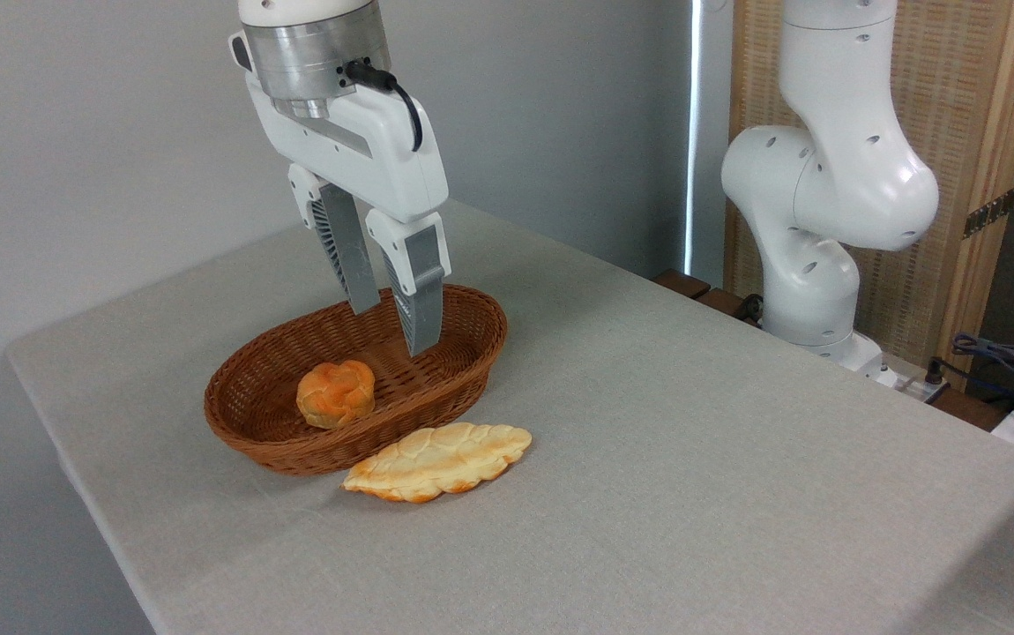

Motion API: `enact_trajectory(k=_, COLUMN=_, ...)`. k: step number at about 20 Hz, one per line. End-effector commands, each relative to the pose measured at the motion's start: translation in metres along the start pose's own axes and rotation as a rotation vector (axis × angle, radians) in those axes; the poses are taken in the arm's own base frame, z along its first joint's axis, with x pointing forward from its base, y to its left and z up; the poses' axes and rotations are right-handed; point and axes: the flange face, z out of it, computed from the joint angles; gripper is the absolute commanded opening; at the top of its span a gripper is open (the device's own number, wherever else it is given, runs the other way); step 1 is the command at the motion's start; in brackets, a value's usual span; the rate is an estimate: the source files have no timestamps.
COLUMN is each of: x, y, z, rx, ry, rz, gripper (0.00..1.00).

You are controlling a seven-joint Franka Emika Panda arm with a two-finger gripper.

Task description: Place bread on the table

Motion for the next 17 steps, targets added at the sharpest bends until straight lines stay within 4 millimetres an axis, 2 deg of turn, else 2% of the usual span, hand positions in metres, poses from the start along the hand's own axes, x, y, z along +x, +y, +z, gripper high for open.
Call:
enact_trajectory(k=1, x=0.002, y=-0.001, z=-0.007, rx=0.015, ry=0.013, rz=-0.010, gripper=1.00)
enact_trajectory(k=6, x=0.002, y=0.000, z=-0.006, rx=0.032, ry=0.030, rz=-0.008, gripper=1.00)
enact_trajectory(k=10, x=-0.009, y=0.007, z=-0.004, rx=0.046, ry=0.041, rz=-0.007, gripper=1.00)
enact_trajectory(k=17, x=-0.011, y=0.005, z=-0.003, rx=0.044, ry=0.039, rz=-0.010, gripper=1.00)
